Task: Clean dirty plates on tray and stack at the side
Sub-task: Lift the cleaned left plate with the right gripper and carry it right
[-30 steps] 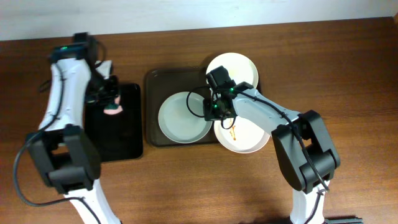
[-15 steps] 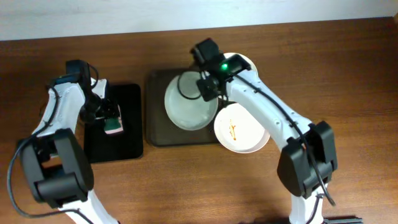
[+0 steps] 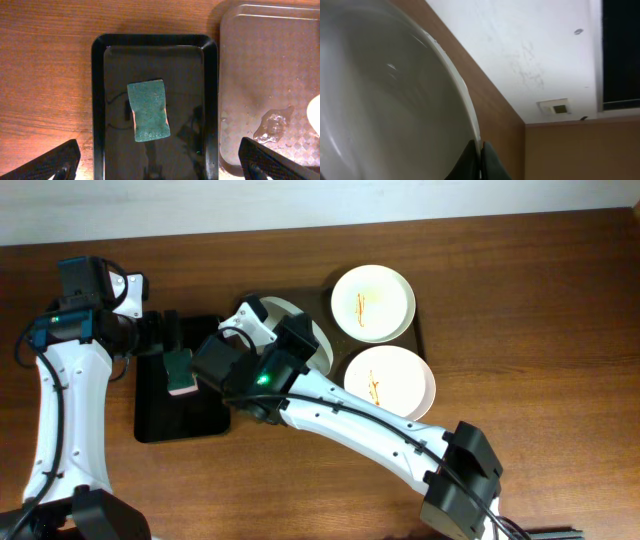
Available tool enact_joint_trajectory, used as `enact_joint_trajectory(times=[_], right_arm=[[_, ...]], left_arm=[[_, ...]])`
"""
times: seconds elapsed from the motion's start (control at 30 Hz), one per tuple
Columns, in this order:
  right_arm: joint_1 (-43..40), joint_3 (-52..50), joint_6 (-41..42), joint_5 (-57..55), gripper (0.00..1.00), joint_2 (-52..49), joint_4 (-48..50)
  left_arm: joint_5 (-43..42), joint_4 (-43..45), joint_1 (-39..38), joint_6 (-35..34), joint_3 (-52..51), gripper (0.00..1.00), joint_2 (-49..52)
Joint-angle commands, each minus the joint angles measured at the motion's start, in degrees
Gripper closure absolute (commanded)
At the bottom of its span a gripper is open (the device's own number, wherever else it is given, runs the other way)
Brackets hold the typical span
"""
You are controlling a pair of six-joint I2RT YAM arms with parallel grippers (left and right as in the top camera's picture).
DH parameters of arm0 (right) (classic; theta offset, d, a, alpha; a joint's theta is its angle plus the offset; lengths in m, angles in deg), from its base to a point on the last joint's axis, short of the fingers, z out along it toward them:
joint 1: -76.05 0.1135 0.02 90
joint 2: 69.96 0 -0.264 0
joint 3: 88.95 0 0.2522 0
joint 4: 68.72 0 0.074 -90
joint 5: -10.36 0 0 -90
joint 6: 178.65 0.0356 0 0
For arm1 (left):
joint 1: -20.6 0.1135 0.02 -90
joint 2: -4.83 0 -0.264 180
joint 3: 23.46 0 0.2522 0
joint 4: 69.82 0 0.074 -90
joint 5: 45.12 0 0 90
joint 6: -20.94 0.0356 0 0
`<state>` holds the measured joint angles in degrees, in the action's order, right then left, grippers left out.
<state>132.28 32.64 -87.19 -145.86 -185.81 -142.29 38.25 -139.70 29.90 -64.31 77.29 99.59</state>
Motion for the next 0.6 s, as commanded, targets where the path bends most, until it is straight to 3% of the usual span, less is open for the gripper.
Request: enact_joint_trajectory(times=[0.0,0.17,0.27,0.33,0.4,0.47,0.57], right_arm=[[0.5,1.1,0.7,-5.2,0.96,1.3,0.0],[-0.3,1.1,2.2,-1.5,0.96,1.3,0.2],[-8.9,3.6,7.6,22.5,0.96,3.1,-2.8],[-23.2,8.2,11.4,52.9,0.96,6.1,-8.1],[-39.1,8.5,12.6,74.6,0.96,6.9,-11.1],[-53.5,6.8,12.6,84.6,0.96,6.4,-12.7],[-72.4,0.5,12.6,85.5,0.96,6.4,-12.5]], left_arm=[[0.0,-0.1,-0.1,0.1,0.1,0.00,-0.3],[0.0,-0.1,-0.1,0.1,0.1,0.00,-0.3],[0.0,-0.1,-0.1,0.1,0.1,0.00,-0.3],[-2.6,-0.3,-0.1,0.0,0.1,0.00,-0.3],[-3.2,-0.3,-0.1,0.0,0.1,0.00,-0.3],[-3.2,-0.3,-0.1,0.1,0.1,0.00,-0.3],[-3.2,-0.3,-0.1,0.1,0.1,0.00,-0.3]])
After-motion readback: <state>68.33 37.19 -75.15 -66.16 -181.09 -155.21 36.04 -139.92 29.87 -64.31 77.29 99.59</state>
